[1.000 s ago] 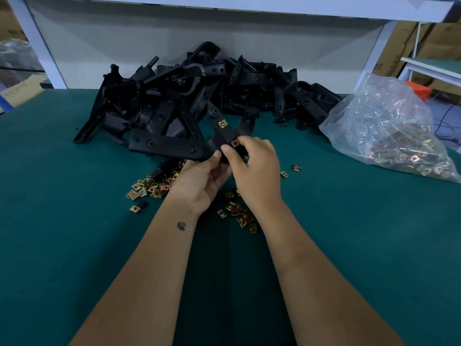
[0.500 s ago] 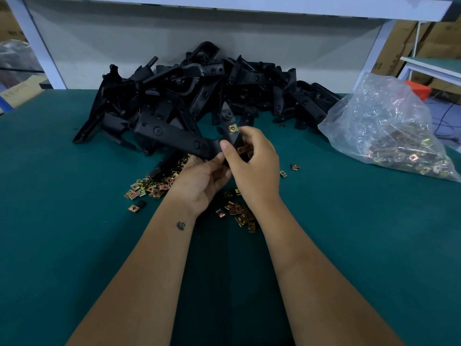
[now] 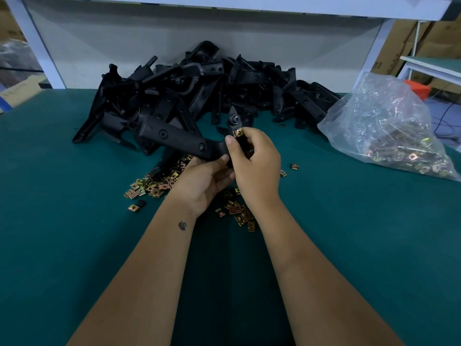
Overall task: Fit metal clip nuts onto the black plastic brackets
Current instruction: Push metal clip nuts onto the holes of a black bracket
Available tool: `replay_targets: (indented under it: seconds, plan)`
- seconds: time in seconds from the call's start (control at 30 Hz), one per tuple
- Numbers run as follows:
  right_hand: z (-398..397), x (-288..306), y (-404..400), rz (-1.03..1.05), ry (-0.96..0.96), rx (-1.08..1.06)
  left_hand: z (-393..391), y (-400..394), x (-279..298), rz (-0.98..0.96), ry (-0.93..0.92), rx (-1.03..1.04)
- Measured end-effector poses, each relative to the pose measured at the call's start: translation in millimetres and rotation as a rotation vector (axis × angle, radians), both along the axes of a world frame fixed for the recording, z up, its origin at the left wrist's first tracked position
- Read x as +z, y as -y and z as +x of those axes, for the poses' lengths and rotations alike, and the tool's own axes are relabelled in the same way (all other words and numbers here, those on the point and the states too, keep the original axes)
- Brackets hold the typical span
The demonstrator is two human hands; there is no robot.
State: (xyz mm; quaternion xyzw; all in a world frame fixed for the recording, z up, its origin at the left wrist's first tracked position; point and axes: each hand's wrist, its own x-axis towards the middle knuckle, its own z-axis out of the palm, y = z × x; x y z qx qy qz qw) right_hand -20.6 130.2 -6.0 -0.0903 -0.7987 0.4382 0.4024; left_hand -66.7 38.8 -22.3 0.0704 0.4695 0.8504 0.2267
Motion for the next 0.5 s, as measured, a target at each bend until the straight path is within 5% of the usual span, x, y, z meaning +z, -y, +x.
replay_targets:
  seconds: [0.33,0.5]
  plan:
    - [-0.7,-4.3,1.4,-0.147,0.055,0.129,1.1,6.5,6.8,0.197,0.134,-0.042]
    - [0.5,0.9,-2.1,-0.426,0.007,0.201,-2.4,3.5,4.9,0.162,0.176,0.068]
